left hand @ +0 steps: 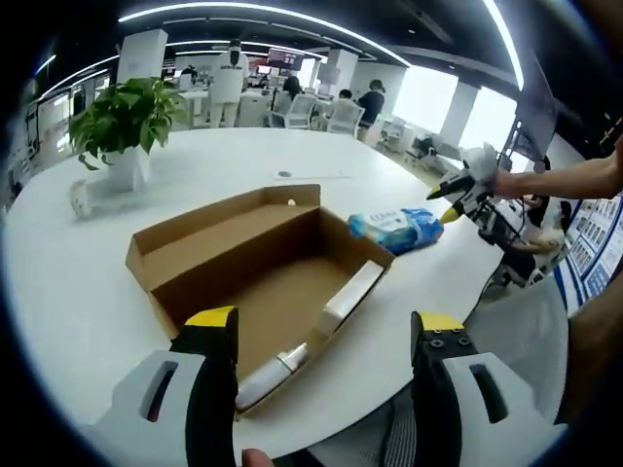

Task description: Operate the shoe box by opening the lid, removing the specified soft item, and placing it in the target area until the item is outside and the box remains undamaged.

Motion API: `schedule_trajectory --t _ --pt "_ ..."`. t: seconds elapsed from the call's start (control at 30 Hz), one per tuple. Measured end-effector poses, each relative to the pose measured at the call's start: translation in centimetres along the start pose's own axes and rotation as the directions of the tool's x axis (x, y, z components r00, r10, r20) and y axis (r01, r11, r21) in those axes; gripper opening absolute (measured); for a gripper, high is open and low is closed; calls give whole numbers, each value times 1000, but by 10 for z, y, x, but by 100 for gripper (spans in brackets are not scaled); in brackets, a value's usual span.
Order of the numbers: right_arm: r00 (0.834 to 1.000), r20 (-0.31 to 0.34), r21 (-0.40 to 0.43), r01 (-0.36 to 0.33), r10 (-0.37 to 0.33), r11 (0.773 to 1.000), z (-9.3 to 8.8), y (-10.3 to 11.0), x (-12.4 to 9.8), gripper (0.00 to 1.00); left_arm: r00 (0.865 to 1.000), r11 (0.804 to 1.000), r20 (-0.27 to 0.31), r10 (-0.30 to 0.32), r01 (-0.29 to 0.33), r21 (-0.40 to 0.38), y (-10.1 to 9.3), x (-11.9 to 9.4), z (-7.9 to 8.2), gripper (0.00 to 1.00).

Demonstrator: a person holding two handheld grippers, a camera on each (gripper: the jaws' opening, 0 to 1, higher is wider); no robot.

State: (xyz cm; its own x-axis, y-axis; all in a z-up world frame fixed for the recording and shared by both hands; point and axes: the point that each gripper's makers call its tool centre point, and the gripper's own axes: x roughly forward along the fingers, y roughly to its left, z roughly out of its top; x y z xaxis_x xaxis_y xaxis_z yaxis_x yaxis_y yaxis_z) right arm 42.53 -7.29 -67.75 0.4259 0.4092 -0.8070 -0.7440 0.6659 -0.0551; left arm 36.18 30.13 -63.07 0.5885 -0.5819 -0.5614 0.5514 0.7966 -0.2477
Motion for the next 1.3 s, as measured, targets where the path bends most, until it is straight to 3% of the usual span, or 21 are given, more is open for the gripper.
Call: schedule_trajectory --t 0.2,0.4,0.7,1.2,1.3 --pt "992 126 130 -21 4 991 26 16 0 52 1000 1000 18 -10 10 0 -3 0 3 71" --pt "988 154 141 -45 23 989 34 37 5 55 1000 1000 25 -18 18 -6 -6 0 1 71" --pt "960 277 240 -109 39 965 58 75 16 59 999 1000 23 -29 29 -4 -9 -2 -4 71" --pt "924 382 350 -121 -24 929 73 115 20 58 999 999 12 -49 49 5 -6 -3 -8 71" --pt "923 382 356 -109 -38 928 70 121 22 58 998 998 -2 -63 63 10 -8 0 -9 71"
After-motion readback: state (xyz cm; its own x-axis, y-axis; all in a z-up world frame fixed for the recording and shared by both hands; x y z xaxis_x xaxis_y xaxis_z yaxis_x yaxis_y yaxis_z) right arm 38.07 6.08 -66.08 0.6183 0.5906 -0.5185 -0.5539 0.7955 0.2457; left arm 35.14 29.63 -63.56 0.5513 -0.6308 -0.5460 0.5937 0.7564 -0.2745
